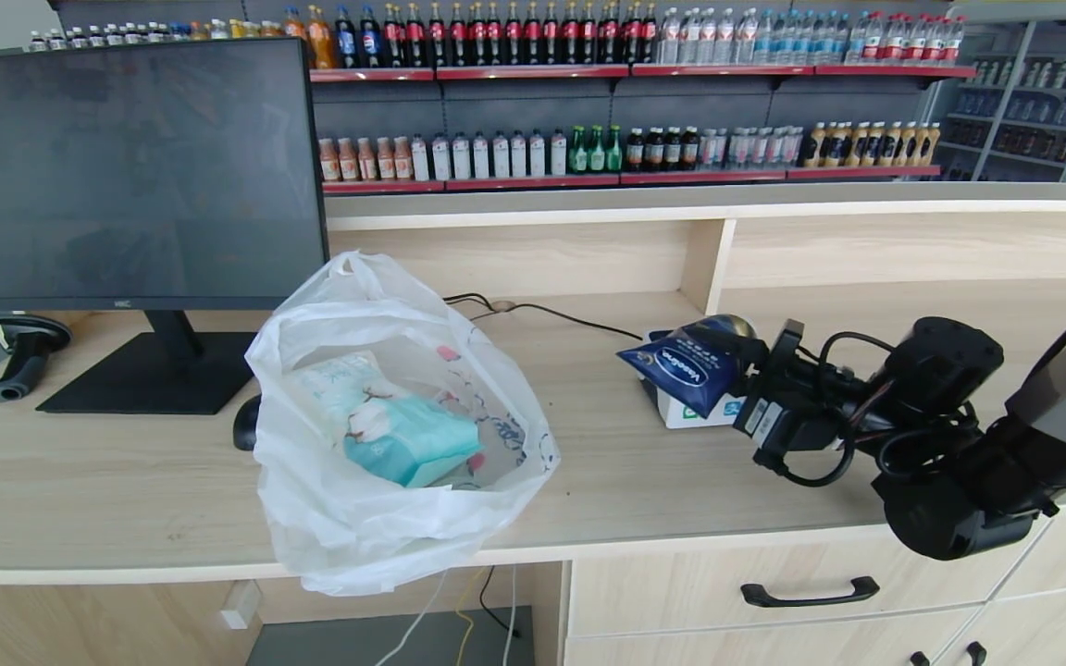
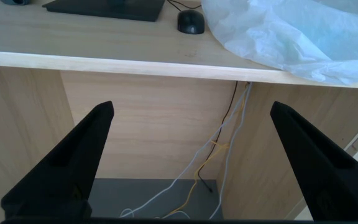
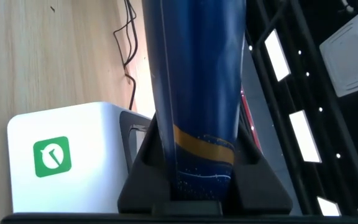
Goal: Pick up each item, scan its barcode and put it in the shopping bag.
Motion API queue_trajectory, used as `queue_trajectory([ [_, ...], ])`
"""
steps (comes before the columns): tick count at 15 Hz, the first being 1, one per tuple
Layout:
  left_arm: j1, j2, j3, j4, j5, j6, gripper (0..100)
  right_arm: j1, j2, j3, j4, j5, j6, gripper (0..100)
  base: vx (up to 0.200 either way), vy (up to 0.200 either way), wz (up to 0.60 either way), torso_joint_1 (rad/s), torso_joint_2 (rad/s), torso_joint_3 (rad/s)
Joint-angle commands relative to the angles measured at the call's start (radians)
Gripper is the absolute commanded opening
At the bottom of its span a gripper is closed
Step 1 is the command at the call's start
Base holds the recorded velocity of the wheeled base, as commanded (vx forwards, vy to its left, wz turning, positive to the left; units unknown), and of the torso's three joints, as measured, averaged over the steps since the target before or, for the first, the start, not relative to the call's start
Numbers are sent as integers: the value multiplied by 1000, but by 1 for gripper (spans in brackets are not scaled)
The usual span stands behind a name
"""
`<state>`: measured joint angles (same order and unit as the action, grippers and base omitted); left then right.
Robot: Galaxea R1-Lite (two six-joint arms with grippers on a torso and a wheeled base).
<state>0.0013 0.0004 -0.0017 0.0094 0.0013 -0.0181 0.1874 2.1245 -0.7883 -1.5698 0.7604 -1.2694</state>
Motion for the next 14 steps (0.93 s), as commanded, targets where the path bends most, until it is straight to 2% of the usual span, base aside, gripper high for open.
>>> queue_trajectory([
  [1,0,1,0,1,0,0,100,3,2,0,-1,0,1,0,0,0,0,0,0,0],
  [10,0,1,0,0,0,0,100,9,-3,-5,-1,0,39,0,0,0,0,0,0,0],
  [14,0,1,0,0,0,0,100,73,-20,-40,-1,0,90,0,0,0,0,0,0,0],
])
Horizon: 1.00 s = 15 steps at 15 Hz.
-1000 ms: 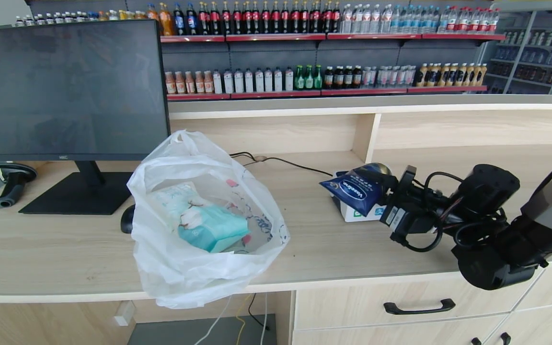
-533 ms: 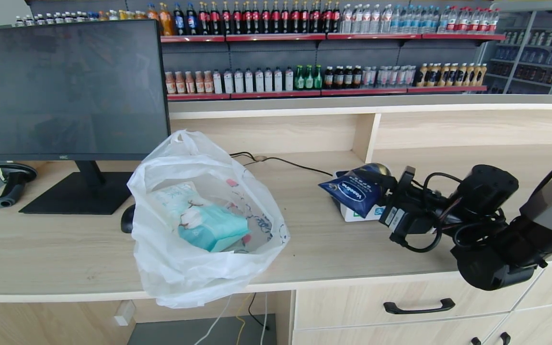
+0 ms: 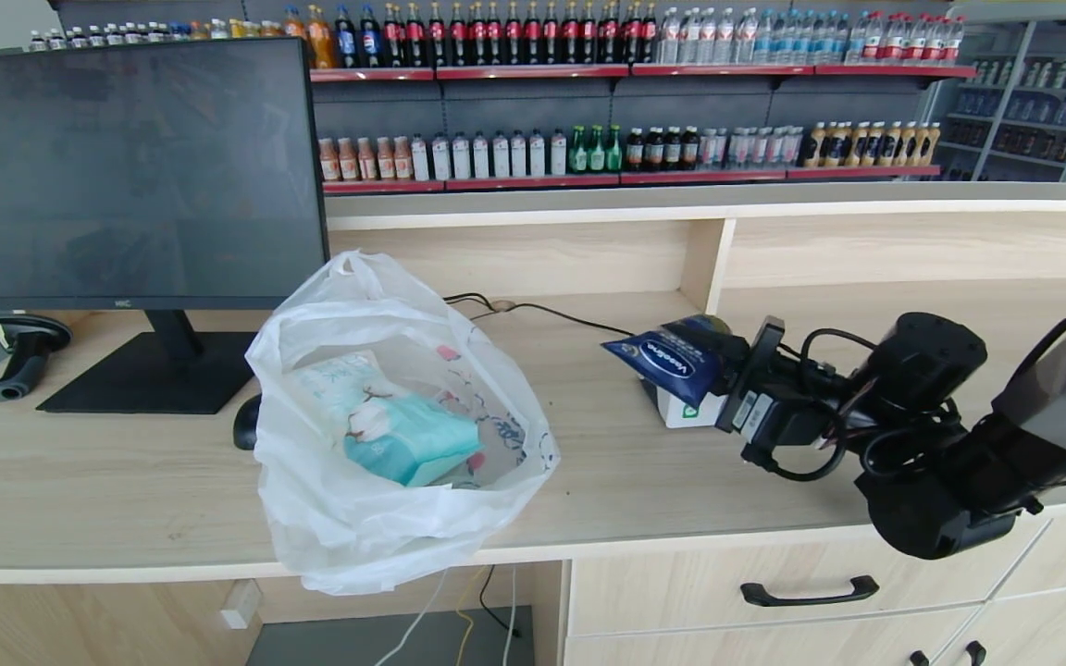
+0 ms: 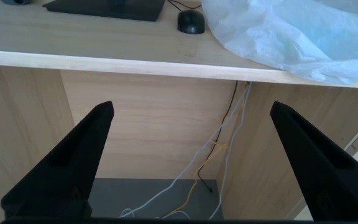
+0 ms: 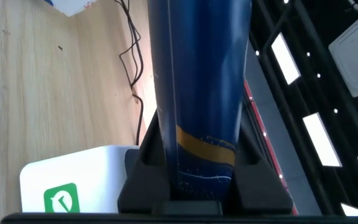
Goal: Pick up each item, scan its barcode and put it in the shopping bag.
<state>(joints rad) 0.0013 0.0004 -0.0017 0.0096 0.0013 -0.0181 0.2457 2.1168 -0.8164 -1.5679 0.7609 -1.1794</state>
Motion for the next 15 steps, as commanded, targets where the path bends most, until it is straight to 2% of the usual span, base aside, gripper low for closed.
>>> queue_trajectory([
  [1,0,1,0,0,0,0,100,21,-17,-24,-3,0,6,0,0,0,0,0,0,0],
  [8,0,1,0,0,0,0,100,69,-152,-30,-3,-14,138,0,0,0,0,0,0,0],
  [15,0,1,0,0,0,0,100,170,-268,-75,-3,-147,334,0,0,0,0,0,0,0],
])
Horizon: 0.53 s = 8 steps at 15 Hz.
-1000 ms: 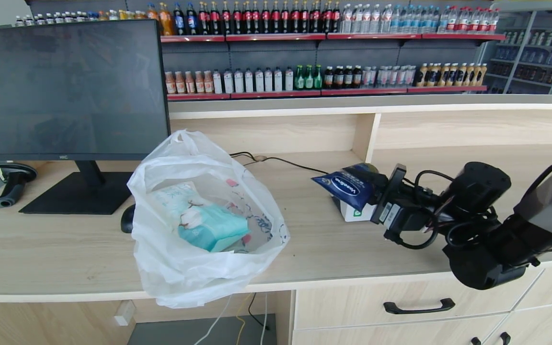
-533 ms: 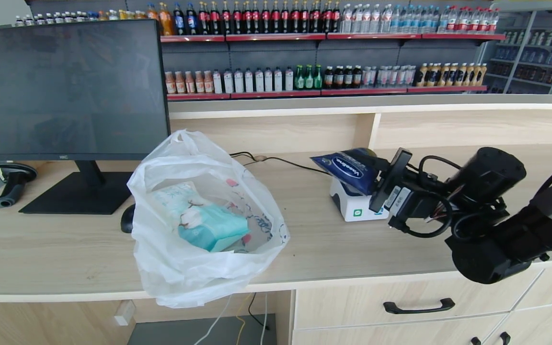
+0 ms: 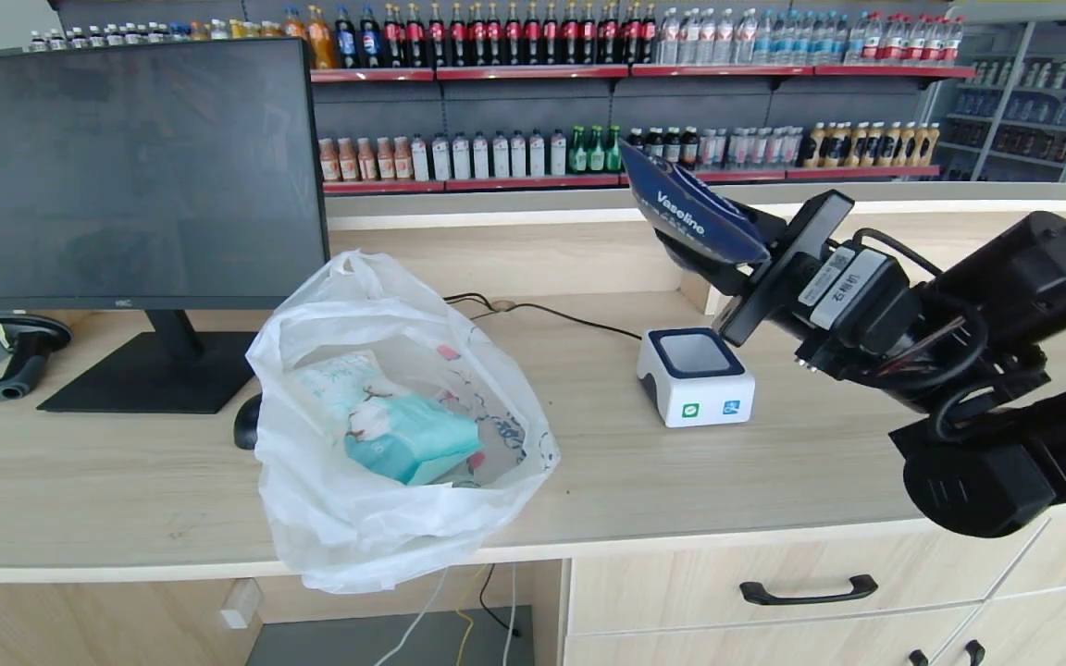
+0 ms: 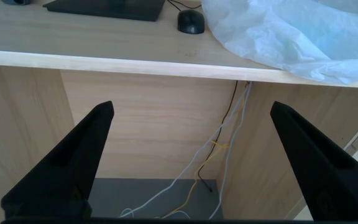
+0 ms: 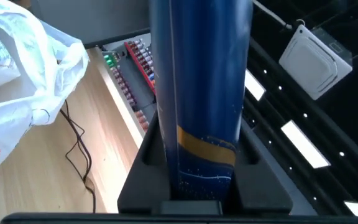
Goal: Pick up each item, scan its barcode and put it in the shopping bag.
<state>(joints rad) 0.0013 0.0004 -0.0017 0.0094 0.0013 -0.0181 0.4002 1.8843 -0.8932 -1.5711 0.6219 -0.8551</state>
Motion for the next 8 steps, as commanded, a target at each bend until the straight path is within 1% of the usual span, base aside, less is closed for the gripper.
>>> queue_trajectory([
  [1,0,1,0,1,0,0,100,42,-51,0,0,-37,51,0,0,0,0,0,0,0],
  [2,0,1,0,0,0,0,100,45,-53,-1,0,-44,57,0,0,0,0,0,0,0],
  [3,0,1,0,0,0,0,100,63,-82,7,0,-94,133,0,0,0,0,0,0,0],
  [5,0,1,0,0,0,0,100,63,-108,48,0,-166,238,0,0,0,0,0,0,0],
  [6,0,1,0,0,0,0,100,63,-111,54,0,-183,261,0,0,0,0,0,0,0],
  [7,0,1,0,0,0,0,100,63,-134,68,0,-226,360,0,0,0,0,0,0,0],
  [8,0,1,0,0,0,0,100,60,-145,80,0,-255,418,0,0,0,0,0,0,0],
])
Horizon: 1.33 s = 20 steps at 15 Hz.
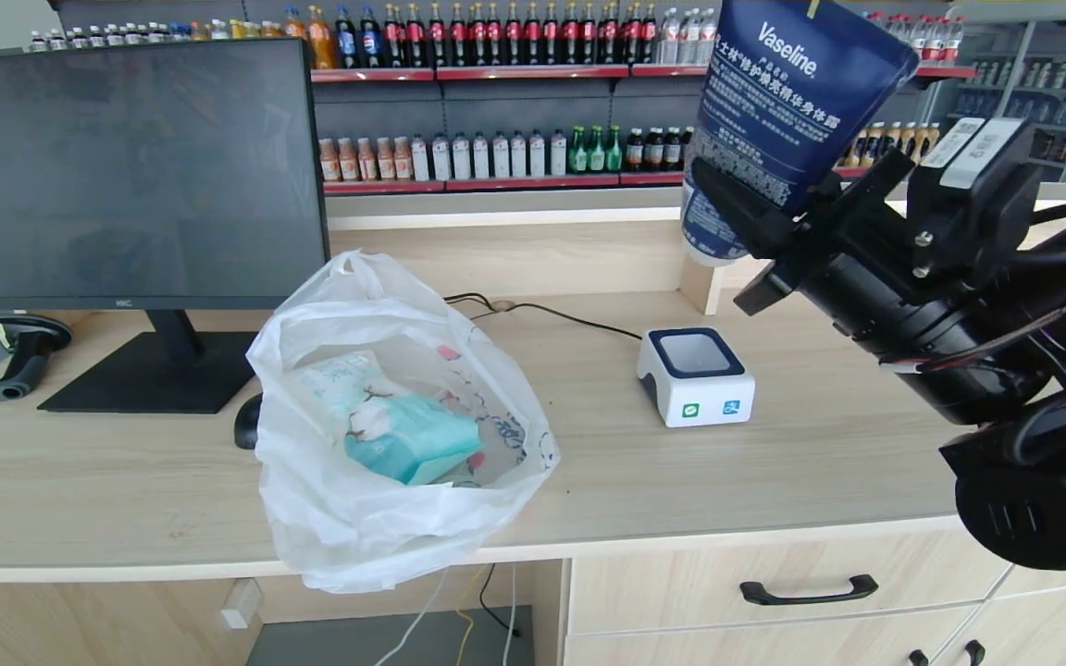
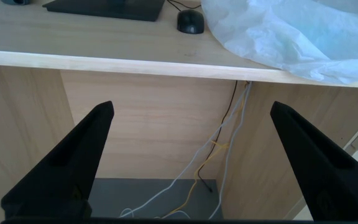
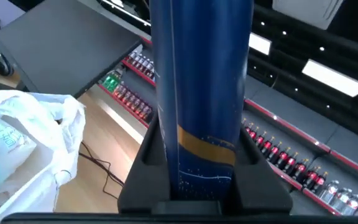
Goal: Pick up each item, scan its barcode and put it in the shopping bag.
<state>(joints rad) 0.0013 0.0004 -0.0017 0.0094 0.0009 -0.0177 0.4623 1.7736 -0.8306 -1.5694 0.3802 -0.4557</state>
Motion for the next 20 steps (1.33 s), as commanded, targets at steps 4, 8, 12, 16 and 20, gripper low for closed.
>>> queue_trajectory([
  [4,0,1,0,0,1,-1,100,-11,-72,116,-1,-233,266,0,0,0,0,0,0,0],
  [8,0,1,0,0,1,-1,100,-16,-71,340,-1,-379,408,0,0,0,0,0,0,0],
  [12,0,1,0,0,1,-1,100,-42,-39,364,-1,-379,411,0,0,0,0,0,0,0],
  [16,0,1,0,0,1,-1,100,-59,-39,374,-1,-380,413,0,-150,0,0,3,4,1],
  [20,0,1,0,0,1,-1,100,-62,-40,375,-1,-379,413,0,0,0,0,0,0,0],
])
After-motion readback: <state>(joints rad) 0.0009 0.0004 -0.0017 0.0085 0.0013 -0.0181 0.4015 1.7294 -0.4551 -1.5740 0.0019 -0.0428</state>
